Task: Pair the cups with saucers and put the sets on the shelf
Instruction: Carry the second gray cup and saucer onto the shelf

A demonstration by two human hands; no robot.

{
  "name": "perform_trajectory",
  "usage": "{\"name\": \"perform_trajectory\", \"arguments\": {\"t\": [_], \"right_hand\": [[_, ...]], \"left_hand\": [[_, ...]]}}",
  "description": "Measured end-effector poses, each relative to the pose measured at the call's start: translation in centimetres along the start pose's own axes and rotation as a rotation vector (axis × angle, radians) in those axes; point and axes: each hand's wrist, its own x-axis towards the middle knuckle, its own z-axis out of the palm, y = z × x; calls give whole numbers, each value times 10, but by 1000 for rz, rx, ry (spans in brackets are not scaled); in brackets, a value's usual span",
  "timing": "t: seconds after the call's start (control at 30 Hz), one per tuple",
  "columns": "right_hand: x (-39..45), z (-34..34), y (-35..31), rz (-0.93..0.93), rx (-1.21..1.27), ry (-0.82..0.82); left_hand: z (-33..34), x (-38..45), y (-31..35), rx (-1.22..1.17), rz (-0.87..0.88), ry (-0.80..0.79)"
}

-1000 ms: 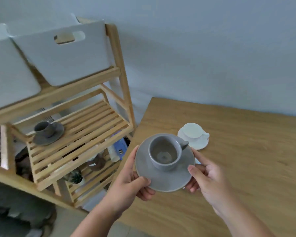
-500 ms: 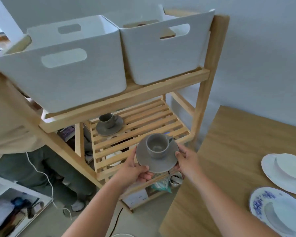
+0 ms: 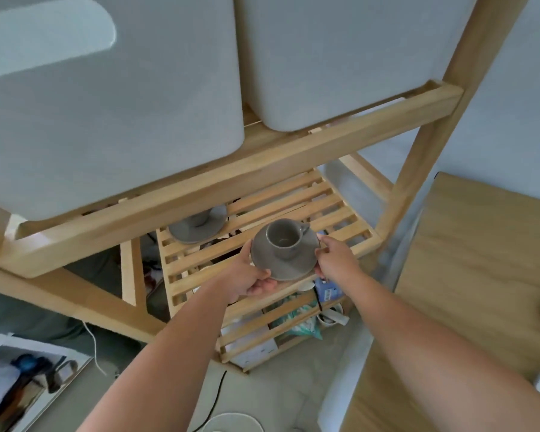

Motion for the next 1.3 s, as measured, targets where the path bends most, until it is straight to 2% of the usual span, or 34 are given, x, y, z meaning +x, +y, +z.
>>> {"name": "perform_trajectory", "arguments": {"t": [0.2, 0.27, 0.37, 0.43, 0.5, 0.7, 0.87, 1.03, 1.3], "right_hand": [[8, 3, 8, -185, -345, 92], [8, 1, 13, -224, -470, 111], [10, -1, 22, -217, -705, 53], [11, -1, 27, -222, -762, 23], [13, 0, 29, -264, -789, 26], [37, 3, 29, -344, -831, 43], [64, 5, 21, -358, -923, 115], [94, 7, 7, -358, -905, 123], [130, 14, -11, -328, -899, 165]], "left_hand": [[-9, 15, 0, 52, 11, -20], [-12, 16, -3, 177, 38, 35], [-9, 10, -14, 585, 208, 288], [-5, 8, -28, 838, 333, 500], [-3, 13, -44, 971, 365, 626], [-2, 40, -54, 1010, 329, 491], [-2, 64, -33, 1015, 314, 540], [-1, 89, -19, 963, 364, 570], [2, 125, 10, 910, 269, 610]]}}
